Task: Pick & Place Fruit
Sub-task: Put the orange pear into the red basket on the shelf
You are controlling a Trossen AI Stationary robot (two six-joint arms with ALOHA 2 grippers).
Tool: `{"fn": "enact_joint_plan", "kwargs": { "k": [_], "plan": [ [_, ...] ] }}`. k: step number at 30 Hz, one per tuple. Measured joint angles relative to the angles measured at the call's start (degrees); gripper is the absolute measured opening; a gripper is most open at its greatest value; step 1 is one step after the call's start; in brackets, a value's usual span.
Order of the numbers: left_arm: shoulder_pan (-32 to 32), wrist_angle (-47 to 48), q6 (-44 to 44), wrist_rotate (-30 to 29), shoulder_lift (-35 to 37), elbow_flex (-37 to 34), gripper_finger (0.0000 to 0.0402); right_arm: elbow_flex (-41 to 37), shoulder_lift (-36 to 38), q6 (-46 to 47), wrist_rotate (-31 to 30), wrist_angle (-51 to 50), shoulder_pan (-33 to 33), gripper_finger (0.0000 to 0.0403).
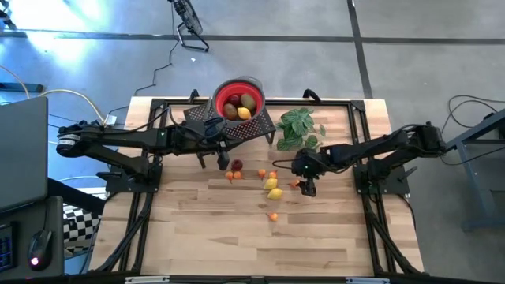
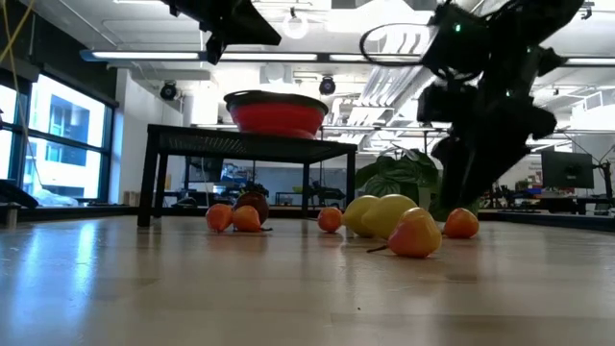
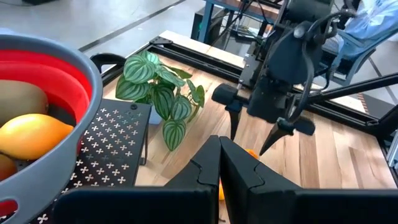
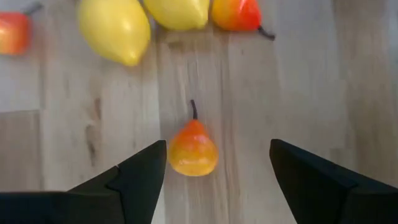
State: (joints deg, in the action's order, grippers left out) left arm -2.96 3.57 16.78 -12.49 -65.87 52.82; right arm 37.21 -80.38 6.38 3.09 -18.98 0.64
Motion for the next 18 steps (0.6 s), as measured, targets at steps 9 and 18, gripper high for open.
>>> {"fn": "enact_joint_plan", "kwargs": {
  "k": [9, 18],
  "plan": [
    [0.0, 0.1, 0.0, -0.1, 0.0, 0.0, 0.0, -0.6, -6.7, -0.4, 1.3, 6.1, -2.1, 0.028],
    [0.0, 0.9, 0.0, -0.2, 0.0, 0.0, 0.0, -0.4, -7.9, -0.7, 1.1, 6.1, -2.1, 0.0255]
  ]
}}
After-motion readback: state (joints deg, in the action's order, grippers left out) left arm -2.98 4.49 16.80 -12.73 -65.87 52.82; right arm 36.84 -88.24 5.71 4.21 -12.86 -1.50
